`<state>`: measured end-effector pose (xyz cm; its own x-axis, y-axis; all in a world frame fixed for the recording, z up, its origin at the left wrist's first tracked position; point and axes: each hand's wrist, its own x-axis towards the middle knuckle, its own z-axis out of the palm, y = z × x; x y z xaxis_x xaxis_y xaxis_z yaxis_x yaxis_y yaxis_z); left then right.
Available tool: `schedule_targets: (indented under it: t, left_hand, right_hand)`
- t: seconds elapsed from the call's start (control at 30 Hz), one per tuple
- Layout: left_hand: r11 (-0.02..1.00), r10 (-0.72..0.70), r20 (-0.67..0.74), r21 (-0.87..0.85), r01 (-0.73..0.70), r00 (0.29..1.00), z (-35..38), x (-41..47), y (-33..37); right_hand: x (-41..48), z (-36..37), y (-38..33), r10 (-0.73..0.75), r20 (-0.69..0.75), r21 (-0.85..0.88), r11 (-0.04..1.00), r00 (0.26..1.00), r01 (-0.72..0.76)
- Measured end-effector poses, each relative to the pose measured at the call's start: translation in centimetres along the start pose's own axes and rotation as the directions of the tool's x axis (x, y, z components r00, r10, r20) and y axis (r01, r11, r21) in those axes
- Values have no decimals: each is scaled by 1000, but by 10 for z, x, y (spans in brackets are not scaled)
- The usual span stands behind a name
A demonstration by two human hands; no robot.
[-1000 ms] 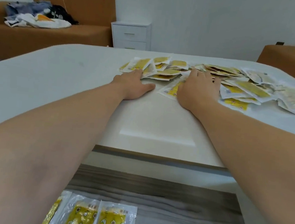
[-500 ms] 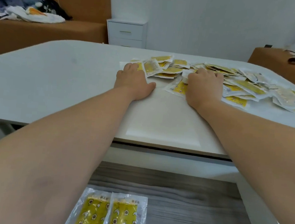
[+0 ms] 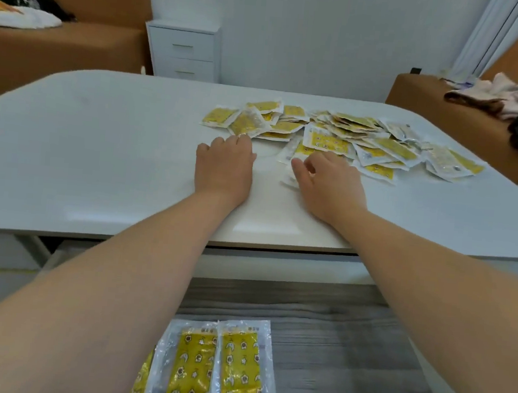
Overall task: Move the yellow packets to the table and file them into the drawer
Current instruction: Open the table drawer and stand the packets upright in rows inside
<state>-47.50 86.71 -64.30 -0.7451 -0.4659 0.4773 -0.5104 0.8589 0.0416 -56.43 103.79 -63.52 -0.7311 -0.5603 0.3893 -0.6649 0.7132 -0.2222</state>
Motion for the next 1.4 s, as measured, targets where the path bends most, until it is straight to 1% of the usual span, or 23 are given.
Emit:
schedule_targets:
  t: [0.07, 0.1, 0.17, 0.2, 0.27, 0.37, 0.47, 0.57, 0.63, 0.7, 0.77, 0.87, 0.97, 1.03, 1.17, 1.2, 1.27, 1.33, 1.37, 1.4]
  left_hand:
    - [997, -40, 57, -56, 44, 998, 3, 1, -2]
    - [993, -76, 109, -81, 85, 991, 6, 2, -3]
    - [983, -136, 241, -91, 162, 961, 5, 1, -4]
    - [982, -140, 302, -83, 172, 943, 3, -1, -4]
    - [983, -129, 355, -75, 166, 926, -3, -12, -3]
    - [976, -132, 373, -113, 186, 919, -20, -31, 1]
    - [946, -173, 342, -204, 253, 924, -32, -46, 5]
    - [922, -186, 377, -252, 294, 907, -40, -58, 8]
    - [911, -172, 399, -284, 300, 900, -42, -67, 8]
    - [902, -155, 404, -314, 295, 902, -48, -73, 8]
    - [914, -121, 411, -309, 263, 904, -55, -78, 6]
    - [948, -62, 424, -259, 186, 904, -65, -86, 6]
    - [923, -92, 462, -294, 250, 882, -74, -90, 6]
    - [898, -110, 441, -341, 279, 891, -80, -91, 9]
    - [868, -96, 382, -420, 266, 919, -91, -96, 15]
    - [843, -81, 368, -470, 261, 926, -93, -98, 16]
    - [782, -44, 379, -562, 268, 924, -102, -102, 18]
    - [797, 43, 422, -561, 224, 905, -112, -108, 21]
    - [811, 96, 453, -552, 194, 886, -116, -112, 22]
    - [823, 143, 497, -540, 176, 856, -119, -116, 24]
  right_hand:
    - [3, 2, 3, 92, -45, 39, 995, 995, -91]
    - [6, 6, 6, 129, -53, 15, 992, 990, -128]
    - [10, 12, 8, 175, 15, -100, 980, 984, -173]
    - [10, 13, 9, 183, 63, -144, 974, 981, -173]
    - [7, 10, 8, 185, 144, -144, 976, 972, -164]
    - [1, 1, 5, 182, 220, -82, 982, 958, -168]
    - [-3, -4, 4, 180, 276, -38, 984, 944, -176]
    - [-8, -8, 4, 178, 285, 4, 982, 942, -187]
    - [-16, -13, 4, 197, 291, 58, 973, 936, -223]
    - [-22, -20, 3, 232, 308, 138, 949, 923, -284]
    - [-27, -29, 2, 258, 327, 209, 919, 909, -335]
    - [-37, -38, 3, 265, 312, 282, 891, 912, -355]
    - [-53, -49, 6, 255, 308, 427, 824, 916, -373]
    - [-62, -57, 9, 255, 324, 496, 774, 911, -393]
    - [-73, -74, 17, 190, 442, 626, 635, 877, -452]
    - [-75, -77, 20, 163, 455, 635, 630, 876, -447]
    - [-76, -81, 27, 99, 476, 635, 649, 874, -419]
    - [-74, -88, 33, 16, 518, 638, 658, 855, -399]
    - [-74, -93, 34, -32, 551, 619, 686, 834, -382]
    - [-74, -98, 35, -84, 590, 580, 736, 803, -349]
